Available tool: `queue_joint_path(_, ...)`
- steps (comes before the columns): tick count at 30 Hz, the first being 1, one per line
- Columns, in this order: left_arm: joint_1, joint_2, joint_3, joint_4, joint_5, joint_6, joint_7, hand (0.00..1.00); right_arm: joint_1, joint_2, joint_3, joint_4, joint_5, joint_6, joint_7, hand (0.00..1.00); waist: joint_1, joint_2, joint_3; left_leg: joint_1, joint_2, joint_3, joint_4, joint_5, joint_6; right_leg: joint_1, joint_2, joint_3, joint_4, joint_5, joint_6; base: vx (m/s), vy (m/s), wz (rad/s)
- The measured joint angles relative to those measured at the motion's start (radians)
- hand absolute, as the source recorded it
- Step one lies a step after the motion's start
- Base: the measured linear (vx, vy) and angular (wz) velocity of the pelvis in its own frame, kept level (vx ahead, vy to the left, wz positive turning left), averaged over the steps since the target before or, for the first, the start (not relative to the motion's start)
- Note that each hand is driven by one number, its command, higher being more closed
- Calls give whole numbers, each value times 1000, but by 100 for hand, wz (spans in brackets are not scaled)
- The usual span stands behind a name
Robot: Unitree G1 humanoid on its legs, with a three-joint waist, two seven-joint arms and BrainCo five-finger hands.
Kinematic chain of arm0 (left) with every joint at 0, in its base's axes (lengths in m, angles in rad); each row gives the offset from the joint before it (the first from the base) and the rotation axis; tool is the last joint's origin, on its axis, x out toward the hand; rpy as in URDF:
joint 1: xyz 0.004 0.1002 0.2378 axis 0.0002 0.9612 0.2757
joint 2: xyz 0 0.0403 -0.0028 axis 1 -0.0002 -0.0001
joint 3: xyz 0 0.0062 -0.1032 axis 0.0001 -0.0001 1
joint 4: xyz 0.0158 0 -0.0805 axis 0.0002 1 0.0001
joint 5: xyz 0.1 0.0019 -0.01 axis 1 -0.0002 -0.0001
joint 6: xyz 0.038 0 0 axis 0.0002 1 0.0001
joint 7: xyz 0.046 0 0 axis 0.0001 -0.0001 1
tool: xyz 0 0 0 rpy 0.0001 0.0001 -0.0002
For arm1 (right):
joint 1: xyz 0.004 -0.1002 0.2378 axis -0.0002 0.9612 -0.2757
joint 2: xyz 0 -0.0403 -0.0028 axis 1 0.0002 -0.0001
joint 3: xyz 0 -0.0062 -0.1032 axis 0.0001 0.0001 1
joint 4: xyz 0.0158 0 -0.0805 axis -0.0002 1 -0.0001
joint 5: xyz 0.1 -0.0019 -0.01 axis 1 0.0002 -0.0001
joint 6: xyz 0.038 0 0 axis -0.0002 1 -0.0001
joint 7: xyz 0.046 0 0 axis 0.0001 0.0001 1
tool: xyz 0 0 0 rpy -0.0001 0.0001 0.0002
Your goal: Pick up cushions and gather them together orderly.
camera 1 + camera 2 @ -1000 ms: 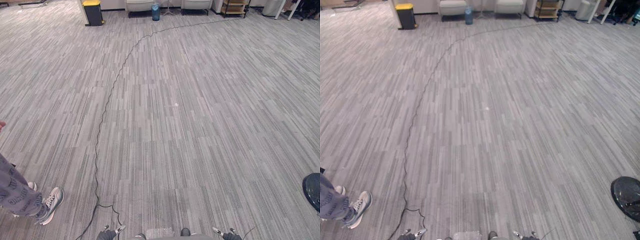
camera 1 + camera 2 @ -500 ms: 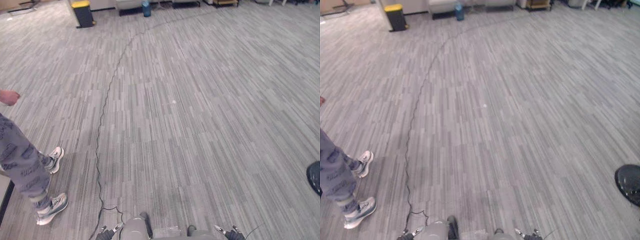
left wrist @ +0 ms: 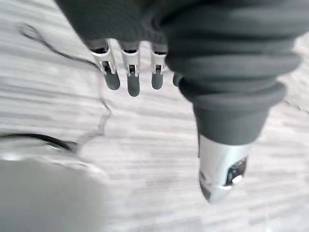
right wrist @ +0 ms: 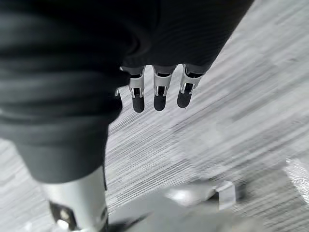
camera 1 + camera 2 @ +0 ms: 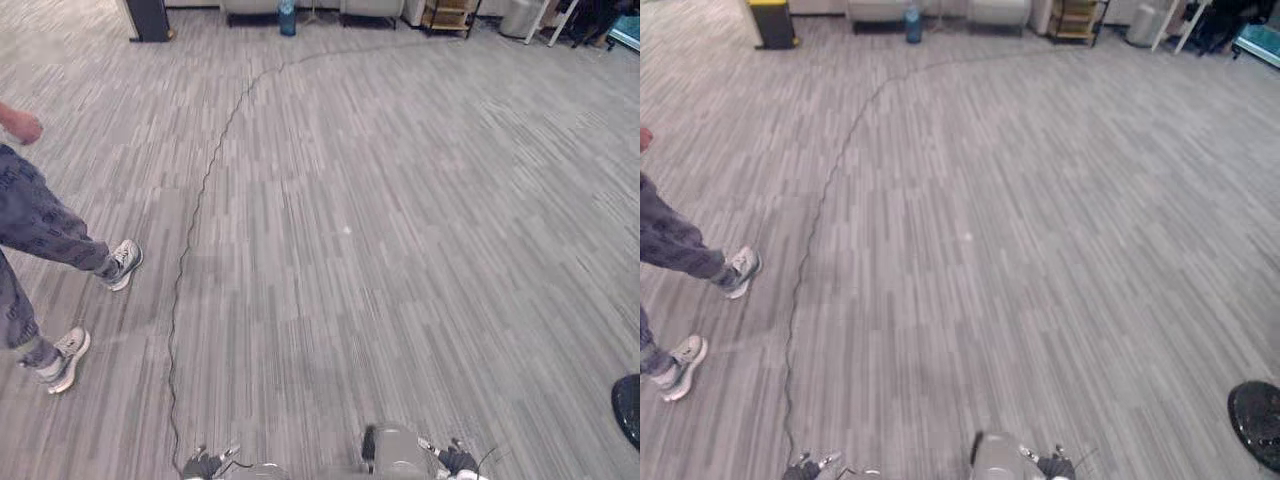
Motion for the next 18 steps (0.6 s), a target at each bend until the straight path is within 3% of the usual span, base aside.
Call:
queue_joint_path(1,-5,-7,-1,-2,0,-1,-6,0,0,6,1,1,0,4,1,0,-12,-4,5,30,-1,-13,-12,0,0,1,13,1,-161,79,3,873,-160,78)
queue_joint_path(2,-6,-13,0,0,0,-1,-15,0,3,11,2,2,-2,12,3,0,-20,-27,11,80,-20,-33,-24,-1,-1,7,14,14,-281,160,0,616,-155,56)
queue_joint_path(3,-8,-19,1,4,1,-1,-16,0,5,10,1,3,-3,13,4,0,-23,-31,12,94,-17,-38,-24,-4,-7,12,17,31,-262,213,-22,765,-198,46)
queue_joint_path(4,-21,-44,13,18,6,-1,-18,0,2,5,-19,2,-4,18,7,0,-31,17,15,114,29,-56,19,9,-36,-6,38,34,-145,239,-94,884,-268,25)
queue_joint_path(5,-25,-58,28,18,21,-1,-18,0,-3,6,-45,-9,-7,17,11,0,-28,46,19,83,67,-65,127,47,-98,-5,50,13,-69,164,-110,731,-223,19)
queue_joint_path(7,-24,-77,73,19,23,0,-17,0,-1,6,-66,-24,-11,20,12,0,-31,61,25,21,110,-79,327,128,-135,36,68,-6,-31,93,-126,629,-222,3)
queue_joint_path(8,-18,-98,129,8,23,2,-19,0,12,11,-67,-55,-10,21,11,0,-29,70,29,-87,164,-98,601,284,-177,114,105,-5,-44,40,-132,971,-298,-7)
queue_joint_path(9,-14,-102,161,-16,23,2,-18,0,18,11,-64,-73,-10,22,7,0,-25,74,39,-182,220,-79,847,272,-180,204,146,3,-73,5,-139,684,-198,-14)
queue_joint_path(10,-11,-102,168,-27,23,2,-18,0,22,11,-63,-78,-9,22,5,0,-20,70,43,-211,240,-63,918,250,-175,239,155,4,-85,-6,-146,636,-131,-41)
queue_joint_path(11,2,-91,168,-66,22,0,-17,0,26,19,-51,-89,1,21,1,0,-1,47,54,-283,264,-6,1024,179,-145,341,176,35,-125,-41,-164,462,-82,-53)
queue_joint_path(12,10,-84,165,-92,20,-3,-17,0,23,28,-34,-91,3,19,-1,0,6,23,47,-360,266,40,1009,133,-121,412,182,59,-185,-52,-159,677,-114,-58)
queue_joint_path(13,12,-80,165,-101,20,-4,-17,0,20,32,-30,-91,3,18,-1,0,11,16,44,-395,264,62,980,115,-113,439,183,73,-210,-53,-158,542,-67,-62)
queue_joint_path(15,10,-83,166,-140,17,-9,-16,0,7,39,-35,-87,3,19,-2,0,38,-2,47,-493,222,119,699,66,-91,557,178,140,-298,-33,-123,564,-21,-74)
queue_joint_path(16,10,-86,166,-141,17,-12,-16,0,6,40,-37,-87,3,19,-3,0,43,-3,49,-504,207,118,634,67,-91,573,174,152,-307,-32,-122,552,76,-82)
queue_joint_path(18,11,-98,165,-139,6,-26,-13,0,-2,56,-40,-86,2,18,-5,0,55,-3,48,-527,97,31,227,143,-109,666,132,224,-367,-57,-85,605,191,-97)
